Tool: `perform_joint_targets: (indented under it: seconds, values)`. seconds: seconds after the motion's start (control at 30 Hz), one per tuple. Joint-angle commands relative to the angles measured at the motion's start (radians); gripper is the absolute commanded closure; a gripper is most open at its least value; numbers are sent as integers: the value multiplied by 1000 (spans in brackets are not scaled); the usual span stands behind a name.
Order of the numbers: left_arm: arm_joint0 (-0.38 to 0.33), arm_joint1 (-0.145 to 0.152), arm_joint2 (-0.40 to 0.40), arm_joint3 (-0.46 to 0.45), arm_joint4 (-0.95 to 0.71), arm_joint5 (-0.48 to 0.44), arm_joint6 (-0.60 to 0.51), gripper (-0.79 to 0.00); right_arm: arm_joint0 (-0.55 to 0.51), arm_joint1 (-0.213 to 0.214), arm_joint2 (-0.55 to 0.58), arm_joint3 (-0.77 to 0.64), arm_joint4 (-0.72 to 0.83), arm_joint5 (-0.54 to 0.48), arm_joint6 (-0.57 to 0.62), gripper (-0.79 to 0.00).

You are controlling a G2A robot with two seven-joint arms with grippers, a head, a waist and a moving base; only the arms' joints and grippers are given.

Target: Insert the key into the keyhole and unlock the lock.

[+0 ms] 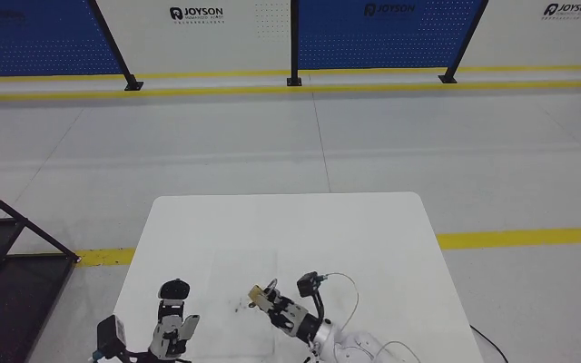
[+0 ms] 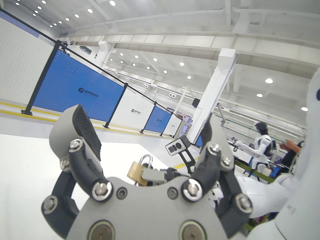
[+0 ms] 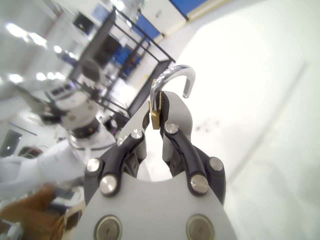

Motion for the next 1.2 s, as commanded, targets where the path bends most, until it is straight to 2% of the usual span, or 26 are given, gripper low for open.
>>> perform_joint_targets:
  seconds: [0.0, 0.17, 0.3, 0.37, 0.4, 0.43, 0.5, 0.53, 0.6, 0.87, 1.07, 1.17]
  values:
    - [9, 3, -30, 6, -32, -10, -10, -785, 26, -9, -41, 20, -46, 57, 41, 0]
    - [4, 2, -53, 28, -41, -4, -4, -785, 88, -41, -130, 80, -109, 189, 81, 0]
    - [4, 2, -53, 28, -41, -4, -4, -785, 127, -65, -167, 113, -148, 277, 16, -3]
    - [4, 2, -53, 28, -41, -4, -4, -785, 144, -73, -182, 128, -151, 298, 23, -256]
    - [4, 2, -53, 28, -41, -4, -4, -785, 151, -76, -190, 131, -162, 316, 25, -268]
    - [4, 2, -53, 28, -41, -4, -4, -785, 157, -78, -197, 133, -174, 333, 26, -339]
    - [4, 2, -53, 28, -41, -4, -4, -785, 166, -82, -207, 135, -188, 360, 31, -573]
    - [4, 2, -53, 28, -41, -4, -4, -785, 170, -83, -213, 136, -199, 374, 35, -588]
    - [4, 2, -53, 28, -41, -4, -4, -785, 175, -83, -221, 134, -214, 399, 38, -773]
    - [4, 2, -53, 28, -41, -4, -4, -785, 151, -53, -222, 47, -283, 436, 38, -785]
    - [4, 2, -53, 28, -41, -4, -4, -785, 84, -1, -188, -85, -364, 424, 27, -785]
    - [4, 2, -53, 28, -41, -4, -4, -785, 27, 32, -157, -180, -459, 422, -17, -785]
